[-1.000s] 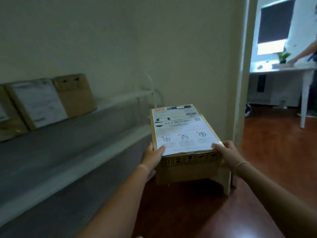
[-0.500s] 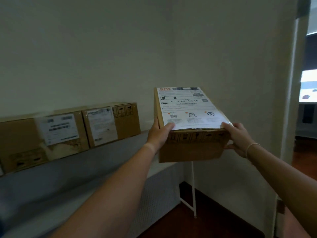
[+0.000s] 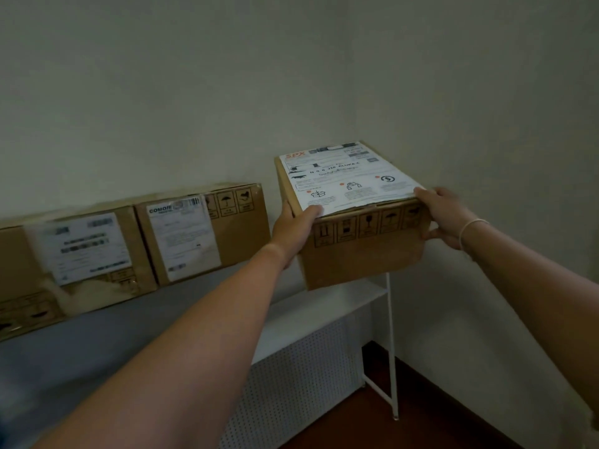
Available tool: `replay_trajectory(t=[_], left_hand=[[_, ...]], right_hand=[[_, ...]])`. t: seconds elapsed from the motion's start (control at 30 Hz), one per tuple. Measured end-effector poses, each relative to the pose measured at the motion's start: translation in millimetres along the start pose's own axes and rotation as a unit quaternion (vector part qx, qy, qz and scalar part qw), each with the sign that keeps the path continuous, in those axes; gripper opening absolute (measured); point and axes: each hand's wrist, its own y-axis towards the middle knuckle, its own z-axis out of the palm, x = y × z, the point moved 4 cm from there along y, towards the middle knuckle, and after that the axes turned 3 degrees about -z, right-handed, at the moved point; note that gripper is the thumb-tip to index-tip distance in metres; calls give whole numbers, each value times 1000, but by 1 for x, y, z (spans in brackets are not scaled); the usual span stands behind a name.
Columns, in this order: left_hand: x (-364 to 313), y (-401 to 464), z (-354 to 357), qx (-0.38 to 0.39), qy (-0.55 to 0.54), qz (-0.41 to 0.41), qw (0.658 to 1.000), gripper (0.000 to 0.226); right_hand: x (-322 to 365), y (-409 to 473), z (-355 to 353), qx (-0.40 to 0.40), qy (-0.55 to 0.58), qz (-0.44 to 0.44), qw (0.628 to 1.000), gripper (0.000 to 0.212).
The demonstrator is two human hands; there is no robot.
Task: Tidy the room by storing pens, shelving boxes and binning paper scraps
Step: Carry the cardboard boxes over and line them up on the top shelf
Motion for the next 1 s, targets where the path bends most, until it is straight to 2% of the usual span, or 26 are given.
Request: replay_trajectory(t=[0.17, 0.37, 0.5, 0.53, 0.6, 0.67, 0.73, 0.8, 0.9, 1.0], left_hand=[[9, 13, -8, -2, 0, -45, 999, 59], [9, 29, -18, -11, 5, -36, 999, 64], [6, 37, -18, -4, 89, -20, 996, 108], [5, 38, -17, -7, 116, -8, 993, 111], [1, 42, -17, -43, 190, 36, 980, 102], [-6, 44, -20, -111, 327, 80, 935, 95], [-13, 44, -20, -173, 455, 122, 865, 90], [-18, 47, -23, -199, 535, 138, 810, 85], [-21, 50, -31, -232, 606, 133, 749, 81], [-22, 53, -42, -241, 645, 105, 717, 80]], right_hand=[[-8, 24, 15, 19, -39, 5, 999, 38], [-13, 46, 37, 41, -37, 17, 998, 44], [-17, 64, 39, 45, -50, 26, 997, 46], [-18, 68, 38, 40, -54, 26, 997, 45], [-17, 82, 41, 36, -64, 18, 997, 44], [-15, 94, 46, 22, -66, 9, 998, 44], [-12, 104, 55, 17, -80, -14, 997, 44], [-8, 111, 65, 11, -111, -42, 993, 46], [-5, 116, 85, 39, -181, -118, 976, 59], [-7, 114, 106, 100, -274, -195, 936, 78]])
